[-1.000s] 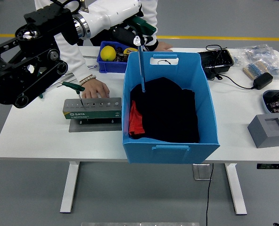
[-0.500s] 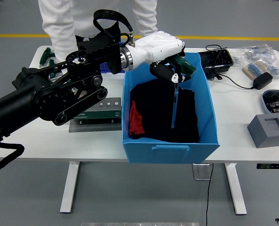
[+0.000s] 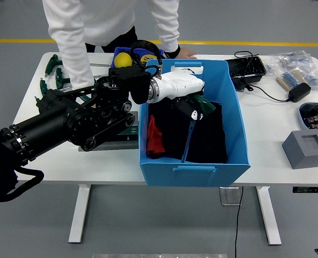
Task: Lift tool from toolbox,place it in box,lift tool from toolbox,place it in box
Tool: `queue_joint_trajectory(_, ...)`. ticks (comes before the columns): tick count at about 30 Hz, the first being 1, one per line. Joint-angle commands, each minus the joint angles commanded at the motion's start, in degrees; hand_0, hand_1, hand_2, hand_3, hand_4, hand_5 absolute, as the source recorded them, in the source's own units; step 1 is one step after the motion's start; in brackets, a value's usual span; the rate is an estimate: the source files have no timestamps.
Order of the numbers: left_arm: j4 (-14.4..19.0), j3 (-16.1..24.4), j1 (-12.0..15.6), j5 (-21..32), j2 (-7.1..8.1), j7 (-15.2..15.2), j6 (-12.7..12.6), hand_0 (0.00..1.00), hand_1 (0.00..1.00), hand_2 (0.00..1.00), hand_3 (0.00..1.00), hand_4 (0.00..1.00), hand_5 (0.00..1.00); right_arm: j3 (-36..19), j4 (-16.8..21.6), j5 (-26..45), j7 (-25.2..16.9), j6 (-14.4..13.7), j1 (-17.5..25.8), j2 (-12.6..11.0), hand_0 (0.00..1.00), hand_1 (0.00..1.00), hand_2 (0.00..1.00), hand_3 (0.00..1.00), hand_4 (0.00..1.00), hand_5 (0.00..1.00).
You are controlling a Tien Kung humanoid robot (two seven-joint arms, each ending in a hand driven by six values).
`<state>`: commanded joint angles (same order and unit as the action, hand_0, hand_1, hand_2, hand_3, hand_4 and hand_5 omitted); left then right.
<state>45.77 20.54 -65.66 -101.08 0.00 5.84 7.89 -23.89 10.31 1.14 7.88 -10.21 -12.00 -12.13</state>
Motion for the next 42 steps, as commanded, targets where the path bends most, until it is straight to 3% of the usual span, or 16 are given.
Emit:
queue_joint_trajectory(1,-0.6,-0.31,-0.08,0.13,0.0,0.26,-0.12,0.244,0.133,0.181,0.188,0.747,0.582,0.08,0.0,0.03,-0.02,0.01,-0.05,-0.02,0.67,0.663,0.716,0.56,0.78,0.666)
queue_joint_trajectory(2,-1.24,-0.49,-0.16,0.26,0.0,0.69,-0.36,0.496,0.445,0.551,0.594,0.998,0.818,0.12,0.0,0.0,-0.02,0.02,-0.12,-0.05,0.671,0.664,0.715,0.56,0.779,0.666)
queue_joint_trajectory(7,-3.29,1.82,-0.57,-0.01,0.0,2.97,-1.53,0.496,0.445,0.551,0.594,0.998,0.818,0.02,0.0,-0.61,0.02,0.07,-0.6,-0.19,0.671,0.664,0.715,0.56,0.779,0.666)
queue_joint_trajectory(8,-3.11,3.26,-0.69,-0.26,0.0,3.5,-1.97,0.593,0.585,0.669,0.719,0.998,0.909,0.16,0.0,-0.47,-0.06,0.09,-0.74,-0.23,0.67,0.663,0.715,0.56,0.779,0.666)
queue_joint_trajectory(13,-2.17,8.04,-2.16,-0.36,0.0,5.13,-3.19,0.593,0.585,0.669,0.719,0.998,0.909,0.2,0.0,-0.36,-0.16,0.06,-1.02,-0.36,0.67,0.663,0.715,0.56,0.779,0.666)
queue_joint_trajectory(14,-1.85,8.79,-2.44,-0.26,0.0,5.46,-3.52,0.61,0.614,0.718,0.751,0.998,0.916,0.07,0.0,-0.52,-0.11,0.06,-1.07,-0.39,0.666,0.658,0.714,0.56,0.777,0.664)
queue_joint_trajectory(16,-0.81,10.29,-2.87,-0.19,0.0,6.02,-4.28,0.61,0.614,0.718,0.751,0.998,0.916,-0.18,0.0,-0.88,-0.05,0.07,-1.2,-0.47,0.666,0.658,0.714,0.56,0.777,0.664)
queue_joint_trajectory(22,2.91,12.78,-2.91,-0.39,0.0,6.93,-6.31,0.609,0.622,0.722,0.753,0.998,0.925,-0.34,0.0,-0.87,-0.03,0.01,-1.1,-0.51,0.664,0.658,0.713,0.56,0.777,0.664)
queue_joint_trajectory(28,5.78,13.68,-1.76,-1.93,0.53,6.05,-6.14,0.608,0.621,0.725,0.752,0.998,0.92,-0.49,0.0,-0.65,-0.1,-0.05,-0.76,-0.4,0.666,0.657,0.712,0.559,0.775,0.662)
queue_joint_trajectory(31,7.62,13.97,-0.62,-4.04,2.39,4.17,-4.29,0.608,0.621,0.725,0.752,0.998,0.92,-0.66,0.0,-0.43,-0.16,-0.13,-0.42,-0.24,0.666,0.657,0.712,0.559,0.775,0.662)
queue_joint_trajectory(32,8.22,14.04,-0.23,-4.98,3.13,3.26,-3.26,0.595,0.61,0.684,0.695,0.998,0.922,-0.72,0.0,-0.36,-0.17,-0.15,-0.31,-0.19,0.665,0.657,0.712,0.558,0.774,0.661)
queue_joint_trajectory(37,9.39,13.29,1.44,-8.78,8.33,0.32,1.66,0.595,0.61,0.684,0.695,0.998,0.922,-1.36,0.0,-0.31,-0.19,-0.3,0.27,0.01,0.665,0.657,0.712,0.558,0.774,0.661)
queue_joint_trajectory(38,9.15,12.88,1.69,-8.94,9.74,0.19,2.45,0.605,0.609,0.667,0.654,0.998,0.927,-1.53,0.0,-0.39,-0.14,-0.33,0.38,0.05,0.664,0.657,0.712,0.559,0.774,0.661)
queue_joint_trajectory(42,7.95,11.26,2.38,-8.11,13.76,-1.27,5.45,0.605,0.609,0.667,0.654,0.998,0.927,-2.05,0.0,-0.64,-0.02,-0.47,0.77,0.21,0.664,0.657,0.712,0.559,0.774,0.661)
